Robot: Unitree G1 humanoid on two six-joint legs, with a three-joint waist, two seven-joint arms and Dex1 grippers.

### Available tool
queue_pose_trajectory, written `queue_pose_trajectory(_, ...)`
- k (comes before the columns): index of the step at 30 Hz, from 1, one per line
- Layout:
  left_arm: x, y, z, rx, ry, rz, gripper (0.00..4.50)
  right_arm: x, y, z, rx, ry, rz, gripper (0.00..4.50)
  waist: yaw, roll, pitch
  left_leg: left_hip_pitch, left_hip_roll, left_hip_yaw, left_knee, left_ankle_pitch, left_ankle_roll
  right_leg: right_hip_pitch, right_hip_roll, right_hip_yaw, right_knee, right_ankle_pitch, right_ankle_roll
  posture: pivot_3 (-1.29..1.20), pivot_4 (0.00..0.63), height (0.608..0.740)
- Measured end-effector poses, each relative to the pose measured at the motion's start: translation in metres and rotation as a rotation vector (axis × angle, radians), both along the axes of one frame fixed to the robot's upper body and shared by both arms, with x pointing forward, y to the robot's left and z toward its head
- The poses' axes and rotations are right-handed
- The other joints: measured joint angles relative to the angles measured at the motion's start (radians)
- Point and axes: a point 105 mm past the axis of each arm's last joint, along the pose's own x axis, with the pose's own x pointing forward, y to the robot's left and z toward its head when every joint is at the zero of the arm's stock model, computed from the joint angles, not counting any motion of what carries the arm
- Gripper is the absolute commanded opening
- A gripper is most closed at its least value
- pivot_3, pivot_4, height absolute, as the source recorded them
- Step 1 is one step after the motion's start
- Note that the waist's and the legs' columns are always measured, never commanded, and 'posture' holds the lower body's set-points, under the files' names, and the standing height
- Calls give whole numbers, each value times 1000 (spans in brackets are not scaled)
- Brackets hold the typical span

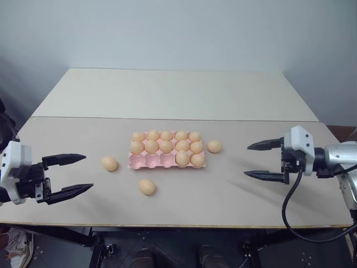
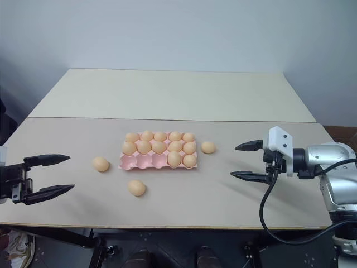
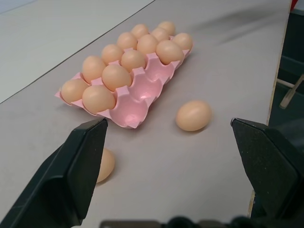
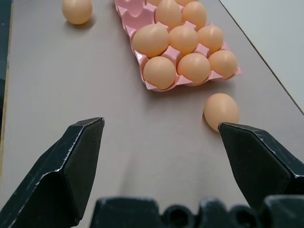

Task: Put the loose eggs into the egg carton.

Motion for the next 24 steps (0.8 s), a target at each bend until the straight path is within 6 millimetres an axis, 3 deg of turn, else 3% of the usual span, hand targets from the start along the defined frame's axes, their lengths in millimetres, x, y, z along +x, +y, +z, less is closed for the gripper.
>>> queue_pose_trajectory(4,1,-1,1,0,-6,0,4500,4,4,1,6,-20,-11,4468,1,0,0,0,0,0,0,0,0,0,0,0,0,0,0,0,150,740)
queue_pose_trajectory(9,5,-20,18,-68,-69,-60,4500,38,27,-4,-14,-93,-91,4468,-1,0,0,0,0,0,0,0,0,0,0,0,1,0,0,0,150,740)
queue_pose_trajectory(15,9,-51,32,-187,-106,-157,4500,83,48,-27,-127,-131,-209,4468,-1,0,0,-3,0,0,1,0,0,-2,0,0,1,0,0,0,150,740)
queue_pose_trajectory(24,14,-71,31,-199,-102,-215,4500,118,63,-59,-218,-112,-292,4468,-4,0,0,-3,0,0,1,0,0,-2,0,0,1,0,0,0,150,740)
